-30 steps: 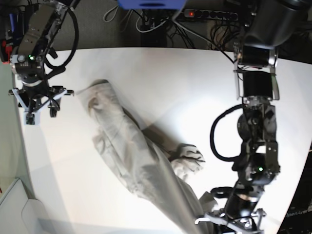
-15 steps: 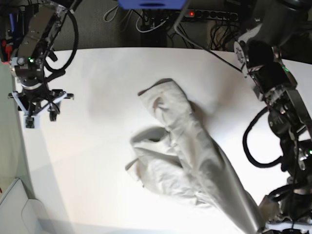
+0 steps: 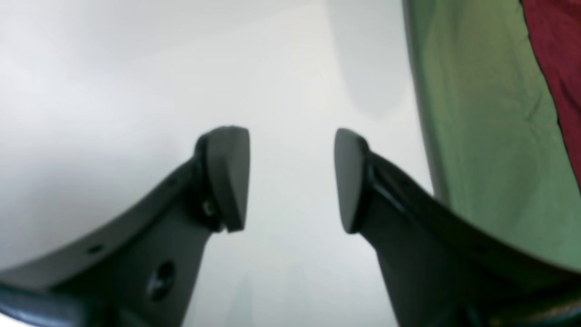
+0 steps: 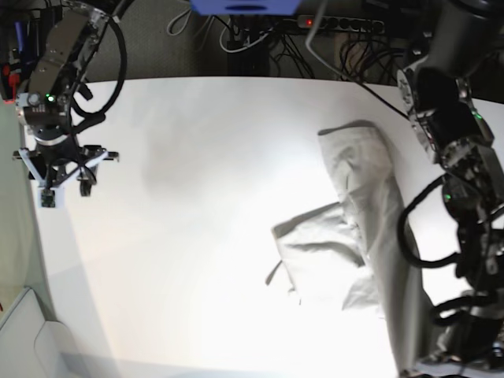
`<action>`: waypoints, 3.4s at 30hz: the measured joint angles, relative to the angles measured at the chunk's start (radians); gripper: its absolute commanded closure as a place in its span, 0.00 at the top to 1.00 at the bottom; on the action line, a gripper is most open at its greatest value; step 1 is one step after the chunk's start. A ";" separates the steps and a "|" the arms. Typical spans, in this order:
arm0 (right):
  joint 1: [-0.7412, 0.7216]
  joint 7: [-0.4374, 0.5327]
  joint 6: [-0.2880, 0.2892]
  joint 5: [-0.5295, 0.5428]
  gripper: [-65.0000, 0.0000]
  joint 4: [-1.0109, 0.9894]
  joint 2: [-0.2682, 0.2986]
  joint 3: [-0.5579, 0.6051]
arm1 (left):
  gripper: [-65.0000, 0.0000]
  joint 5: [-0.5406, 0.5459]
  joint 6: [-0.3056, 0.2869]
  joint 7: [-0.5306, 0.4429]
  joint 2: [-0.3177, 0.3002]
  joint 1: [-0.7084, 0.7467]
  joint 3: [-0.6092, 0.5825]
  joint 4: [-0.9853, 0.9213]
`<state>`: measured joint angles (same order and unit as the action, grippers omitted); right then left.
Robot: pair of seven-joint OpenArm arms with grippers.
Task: Layout the t-shirt on the table in an organized manner, then fold the t-shirt properly
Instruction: 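Pull the grasped fabric with the left gripper, stretching the shirt out, then grasp the shirt's end with the right gripper and lift it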
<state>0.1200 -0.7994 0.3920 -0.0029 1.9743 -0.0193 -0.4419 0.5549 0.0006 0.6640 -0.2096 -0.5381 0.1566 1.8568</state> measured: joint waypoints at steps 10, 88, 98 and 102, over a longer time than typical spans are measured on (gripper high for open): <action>0.008 -0.003 -0.003 -0.005 0.47 -0.002 0.002 -0.006 | 0.01 -0.084 0.012 -0.132 0.251 0.000 -0.134 -0.373; -0.082 0.472 -0.014 0.004 0.47 -0.717 -0.129 0.929 | 0.96 -0.300 -0.167 -0.219 -0.258 0.742 0.664 -0.341; -0.106 0.657 -0.003 0.020 0.47 -0.848 -0.133 0.935 | 0.96 -0.304 -0.163 -0.222 -0.256 0.752 0.666 -0.332; -0.113 0.684 -0.004 0.027 0.47 -0.886 -0.134 1.024 | 0.96 -0.305 -0.162 -0.215 -0.253 0.775 0.666 -0.332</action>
<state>0.0067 -0.1158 0.3882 0.0242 1.0882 -0.1532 0.5823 0.2501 -0.1612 0.4492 -0.4622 0.2371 0.8230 1.5246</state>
